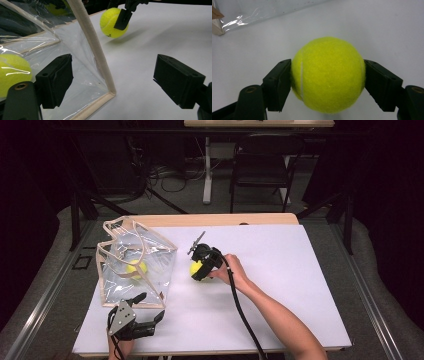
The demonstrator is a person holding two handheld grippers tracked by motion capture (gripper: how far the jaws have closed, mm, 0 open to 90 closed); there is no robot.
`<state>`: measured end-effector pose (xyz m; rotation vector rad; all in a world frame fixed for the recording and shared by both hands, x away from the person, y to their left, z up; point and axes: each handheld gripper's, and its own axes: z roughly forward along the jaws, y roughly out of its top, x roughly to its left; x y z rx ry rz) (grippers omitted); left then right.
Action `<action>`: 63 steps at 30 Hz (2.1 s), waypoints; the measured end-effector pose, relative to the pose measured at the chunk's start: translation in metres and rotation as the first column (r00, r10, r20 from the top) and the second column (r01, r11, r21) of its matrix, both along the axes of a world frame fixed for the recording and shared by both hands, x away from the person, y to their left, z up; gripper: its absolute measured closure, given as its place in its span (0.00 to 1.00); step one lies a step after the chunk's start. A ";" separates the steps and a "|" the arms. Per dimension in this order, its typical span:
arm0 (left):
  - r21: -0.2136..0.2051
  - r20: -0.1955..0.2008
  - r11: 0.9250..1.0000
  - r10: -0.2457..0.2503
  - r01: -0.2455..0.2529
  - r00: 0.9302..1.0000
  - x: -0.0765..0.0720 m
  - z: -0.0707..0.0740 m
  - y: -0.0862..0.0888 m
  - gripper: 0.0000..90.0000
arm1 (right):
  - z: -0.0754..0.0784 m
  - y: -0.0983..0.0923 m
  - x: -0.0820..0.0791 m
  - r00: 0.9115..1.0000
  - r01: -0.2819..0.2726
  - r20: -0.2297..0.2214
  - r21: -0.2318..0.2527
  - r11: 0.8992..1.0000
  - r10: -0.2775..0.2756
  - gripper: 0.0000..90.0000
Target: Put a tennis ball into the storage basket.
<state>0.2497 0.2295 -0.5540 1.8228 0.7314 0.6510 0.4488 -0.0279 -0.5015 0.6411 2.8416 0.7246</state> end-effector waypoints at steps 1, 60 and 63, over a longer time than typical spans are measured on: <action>0.001 0.001 1.000 -0.001 0.001 1.000 0.000 0.000 0.000 0.18 | 0.001 0.000 0.000 1.000 -0.002 0.005 -0.001 1.000 0.002 0.29; -0.004 -0.005 1.000 -0.007 0.007 1.000 0.001 0.000 -0.003 0.18 | 0.069 -0.012 -0.011 0.994 -0.007 0.105 0.058 0.998 0.001 0.29; -0.001 0.000 1.000 -0.011 0.011 1.000 0.000 0.000 -0.004 0.18 | 0.072 -0.011 -0.012 0.994 -0.007 0.113 0.059 0.998 0.000 0.29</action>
